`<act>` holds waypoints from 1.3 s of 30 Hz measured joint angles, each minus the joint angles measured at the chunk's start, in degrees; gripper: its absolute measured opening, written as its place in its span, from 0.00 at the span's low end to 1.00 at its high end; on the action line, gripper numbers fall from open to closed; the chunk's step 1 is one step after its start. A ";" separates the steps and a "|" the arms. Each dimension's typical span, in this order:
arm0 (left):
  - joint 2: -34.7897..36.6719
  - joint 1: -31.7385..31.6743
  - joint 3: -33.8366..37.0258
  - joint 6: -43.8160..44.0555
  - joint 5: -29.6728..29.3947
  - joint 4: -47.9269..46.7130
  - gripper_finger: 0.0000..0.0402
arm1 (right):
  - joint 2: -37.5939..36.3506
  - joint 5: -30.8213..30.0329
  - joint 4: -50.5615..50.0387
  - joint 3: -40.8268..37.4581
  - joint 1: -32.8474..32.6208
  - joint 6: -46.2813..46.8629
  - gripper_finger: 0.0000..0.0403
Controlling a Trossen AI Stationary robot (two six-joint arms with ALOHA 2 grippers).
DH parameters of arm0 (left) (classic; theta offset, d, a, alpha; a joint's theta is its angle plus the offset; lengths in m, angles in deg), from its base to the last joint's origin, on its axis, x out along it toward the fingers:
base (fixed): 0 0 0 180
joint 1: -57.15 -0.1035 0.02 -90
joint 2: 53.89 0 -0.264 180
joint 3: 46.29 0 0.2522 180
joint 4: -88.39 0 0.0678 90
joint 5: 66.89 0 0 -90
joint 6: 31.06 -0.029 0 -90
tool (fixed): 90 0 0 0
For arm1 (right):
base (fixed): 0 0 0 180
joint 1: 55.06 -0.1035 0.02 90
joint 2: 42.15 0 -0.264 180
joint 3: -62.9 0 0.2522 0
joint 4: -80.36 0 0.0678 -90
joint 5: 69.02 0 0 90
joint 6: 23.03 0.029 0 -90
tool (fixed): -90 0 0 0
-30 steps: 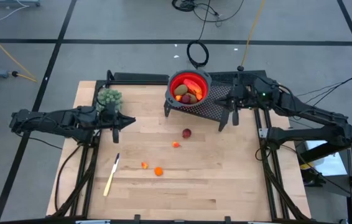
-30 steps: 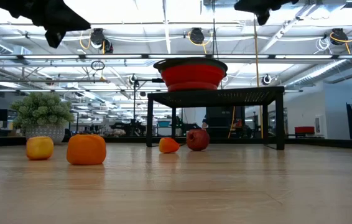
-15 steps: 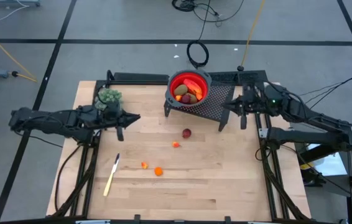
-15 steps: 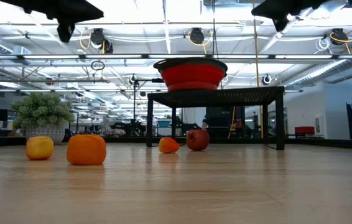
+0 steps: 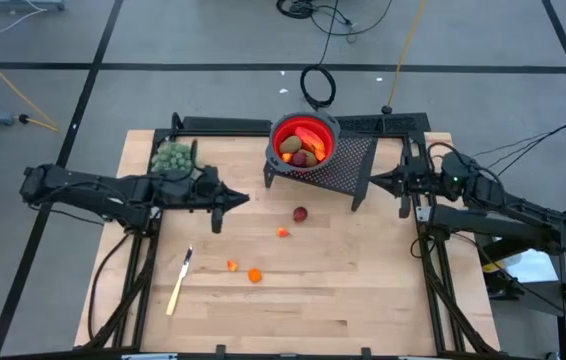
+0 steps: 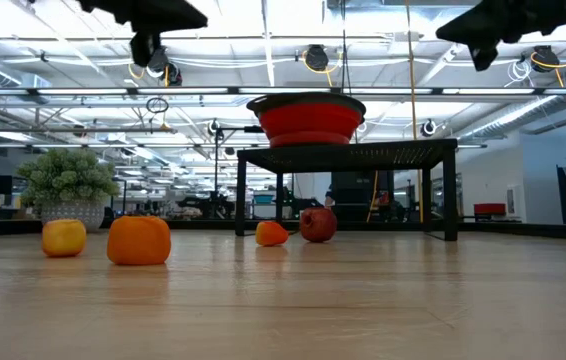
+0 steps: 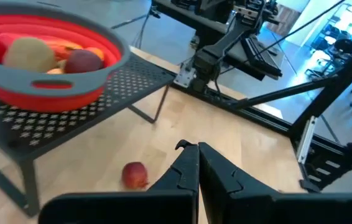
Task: Pick & Place Fruit
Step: Put the pear into the red strainer bowl on the shelf
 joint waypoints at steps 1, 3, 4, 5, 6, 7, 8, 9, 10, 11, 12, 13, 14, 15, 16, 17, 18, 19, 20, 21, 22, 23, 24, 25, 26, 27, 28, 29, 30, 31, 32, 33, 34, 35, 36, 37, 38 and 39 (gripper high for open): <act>-1.06 0.25 -0.96 0.02 0.11 -0.10 0.00 | -1.07 0.00 -0.10 -0.58 0.00 0.26 0.00; -3.14 0.81 -3.03 0.08 0.17 -0.93 0.00 | -3.15 0.10 -0.10 -1.80 0.00 0.26 0.00; -4.06 1.21 -4.12 0.20 0.17 -1.73 0.00 | -4.11 0.09 -0.10 -2.44 0.00 0.26 0.00; -4.93 1.55 -5.23 0.54 0.15 -2.79 0.00 | -5.07 0.09 -0.12 -3.08 0.00 0.16 0.00; -5.91 1.94 -6.41 1.24 0.04 -4.16 0.00 | -6.05 0.08 -0.14 -3.75 0.00 -0.06 0.00; -7.01 2.33 -7.60 2.18 -0.14 -5.43 0.00 | -7.05 0.08 -0.17 -4.40 0.00 -0.20 0.00; -8.07 2.69 -8.77 3.09 -0.27 -6.82 0.00 | -8.03 0.09 -0.19 -5.02 0.00 -0.22 0.00; -9.06 3.05 -9.83 4.11 -0.28 -8.35 0.00 | -8.91 0.10 -0.14 -5.60 0.00 -0.23 0.00; -10.04 3.40 -10.88 5.26 -0.34 -9.90 0.00 | -9.84 0.10 -0.12 -6.27 0.00 -0.25 0.00; -11.17 3.79 -12.02 6.37 -0.41 -11.09 0.00 | -10.73 0.10 -0.14 -6.92 0.00 -0.27 0.00; -12.17 4.19 -13.15 7.48 -0.42 -12.07 0.00 | -11.54 0.10 -0.20 -7.50 0.00 -0.34 0.00; -13.09 4.58 -14.11 8.58 -0.44 -13.24 0.00 | -12.36 0.10 -0.21 -8.04 0.00 -0.35 0.00; -14.08 4.98 -14.99 9.69 -0.46 -14.69 0.00 | -13.09 0.10 -0.21 -8.55 0.00 -0.37 0.00; -15.16 5.42 -15.95 10.70 -0.44 -15.89 0.00 | -13.81 0.10 -0.14 -9.01 0.00 -0.37 0.00; -16.20 5.83 -16.86 11.96 -0.42 -16.61 0.00 | -14.55 0.10 -0.14 -9.48 0.00 -0.37 0.00; -17.14 6.25 -17.62 13.10 -0.42 -17.49 0.00 | -15.17 0.10 -0.14 -9.96 0.00 -0.37 0.00; -18.02 6.66 -18.40 14.23 -0.42 -18.82 0.00 | -15.75 0.12 -0.14 -10.43 0.00 -0.36 0.00; -18.96 7.09 -19.34 15.34 -0.41 -20.00 0.00 | -16.39 0.11 -0.12 -10.94 0.00 -0.29 0.00; -19.86 7.50 -20.31 16.38 -0.37 -20.96 0.00 | -17.03 0.12 -0.18 -11.49 0.00 -0.28 0.00; -20.68 7.92 -21.22 17.59 -0.35 -22.44 0.00 | -17.61 0.12 -0.25 -11.96 0.00 -0.28 0.00; -21.41 8.31 -22.04 18.87 -0.37 -24.16 0.00 | -18.14 0.12 -0.18 -12.35 0.00 -0.23 0.00; -22.09 8.69 -22.93 20.06 -0.35 -25.77 0.00 | -18.71 0.12 -0.13 -12.76 0.00 -0.22 0.00; -22.85 9.02 -23.91 21.33 -0.33 -27.18 0.00 | -19.28 0.12 -0.21 -13.12 0.00 -0.22 0.00; -23.54 9.35 -24.83 22.60 -0.28 -28.57 0.00 | -19.69 0.15 -0.30 -13.34 0.00 -0.22 0.00; -24.06 9.70 -25.64 23.90 -0.20 -30.18 0.00 | -20.04 0.13 -0.14 -13.57 0.00 -0.20 0.00; -24.52 10.01 -26.33 25.33 0.08 -31.40 0.00 | -20.49 0.14 -0.11 -13.83 0.00 -0.20 0.00; -24.93 10.22 -26.99 26.65 0.75 -32.13 0.00 | -21.01 0.15 -0.15 -14.14 0.00 -0.20 0.00; -25.25 10.47 -27.55 28.01 1.45 -32.78 0.00 | -21.42 0.15 -0.15 -14.45 0.01 -0.20 0.00; -25.53 10.86 -27.82 29.34 2.09 -33.55 0.00 | -21.84 0.15 -0.09 -14.81 0.00 -0.20 0.00; -25.78 11.10 -27.93 30.46 2.88 -33.99 0.00 | -22.27 0.14 -0.10 -15.24 0.00 -0.20 0.00; -25.91 11.30 -27.99 31.40 3.34 -34.04 0.00 | -22.72 0.12 -0.12 -15.72 0.00 -0.20 0.00; -25.96 11.63 -28.00 32.53 3.85 -34.24 0.00 | -23.10 0.14 -0.14 -16.21 0.02 -0.20 0.00; -25.98 11.91 -28.02 33.68 4.08 -34.88 0.00 | -23.32 0.14 -0.14 -16.61 0.02 -0.14 0.00; -25.93 12.14 -28.02 34.88 4.10 -35.77 0.00 | -23.51 0.12 -0.06 -17.06 0.02 0.17 0.00; -25.90 12.38 -28.02 36.10 4.08 -36.45 0.00 | -23.75 0.12 -0.13 -17.53 0.02 0.24 0.00; -25.90 12.63 -28.02 37.28 4.10 -37.26 0.00 | -23.86 0.15 -0.24 -17.91 0.02 0.24 0.00; -25.90 12.75 -28.02 38.41 4.11 -38.16 0.00 | -23.86 0.12 0.11 -18.28 0.02 0.24 0.00; -25.90 12.98 -28.04 39.49 4.08 -39.14 0.00 | -23.86 0.12 0.36 -18.63 0.02 0.24 0.00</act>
